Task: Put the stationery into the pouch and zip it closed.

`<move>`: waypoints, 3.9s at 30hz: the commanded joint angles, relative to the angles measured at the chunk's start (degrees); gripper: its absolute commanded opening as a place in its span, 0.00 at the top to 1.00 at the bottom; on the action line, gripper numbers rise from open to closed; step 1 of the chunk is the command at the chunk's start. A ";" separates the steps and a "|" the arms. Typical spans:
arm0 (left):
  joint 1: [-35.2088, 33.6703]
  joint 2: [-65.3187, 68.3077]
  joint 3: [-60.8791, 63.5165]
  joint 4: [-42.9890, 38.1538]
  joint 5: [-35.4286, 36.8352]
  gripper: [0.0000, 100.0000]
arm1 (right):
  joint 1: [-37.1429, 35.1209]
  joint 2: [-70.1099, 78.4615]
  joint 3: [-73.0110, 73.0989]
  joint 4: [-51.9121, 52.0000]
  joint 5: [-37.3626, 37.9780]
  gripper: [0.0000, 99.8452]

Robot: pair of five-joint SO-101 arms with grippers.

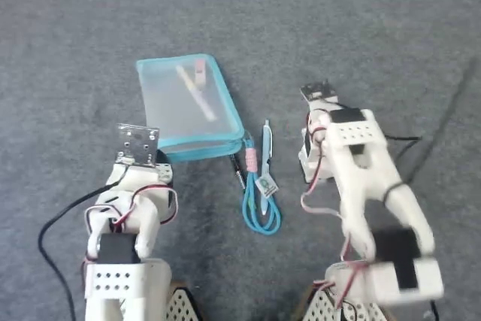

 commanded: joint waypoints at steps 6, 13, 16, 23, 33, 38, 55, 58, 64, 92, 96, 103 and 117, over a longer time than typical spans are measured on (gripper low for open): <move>4.75 -0.70 -3.38 0.09 -0.44 0.99 | -10.86 -30.29 -6.42 20.62 10.11 0.99; 4.75 -0.70 -3.38 0.00 -0.35 0.99 | -26.24 -29.32 -13.10 26.77 11.60 0.99; 4.75 -0.70 -3.30 0.00 -0.35 0.99 | -26.68 -22.37 -16.79 26.86 11.08 0.99; 4.75 -0.70 -2.77 -0.70 -0.35 0.99 | -30.11 -3.82 -26.02 27.38 10.90 0.99; 5.19 -0.70 -2.77 -0.70 -0.35 0.99 | -30.29 10.68 -40.97 27.38 5.63 0.99; 5.19 -0.70 -2.77 -0.62 -0.35 0.99 | -30.29 17.89 -49.85 27.74 5.63 0.99; 5.27 -0.62 -2.33 -0.62 -0.44 0.99 | -30.20 30.64 -75.60 29.49 -1.58 0.81; 5.27 -0.62 -2.24 -0.70 -0.44 0.99 | -30.20 30.64 -76.66 28.44 -1.67 0.73; 5.19 -0.62 -2.15 -0.70 -0.53 0.99 | -26.24 29.58 -85.80 32.22 -4.22 0.76; -2.81 -0.70 -2.59 -2.11 1.67 0.99 | -20.09 -6.55 -0.18 -4.97 -6.07 0.76; -5.98 -0.70 -3.91 -1.93 1.58 0.99 | -22.37 -0.31 -3.52 -5.32 -6.24 0.76; -8.53 -0.70 -4.35 -1.93 1.58 0.99 | -21.76 11.03 -13.89 -5.05 -12.57 0.76; -7.74 -0.70 -4.18 -2.02 1.58 0.99 | -14.20 19.21 -17.49 1.01 -13.10 0.83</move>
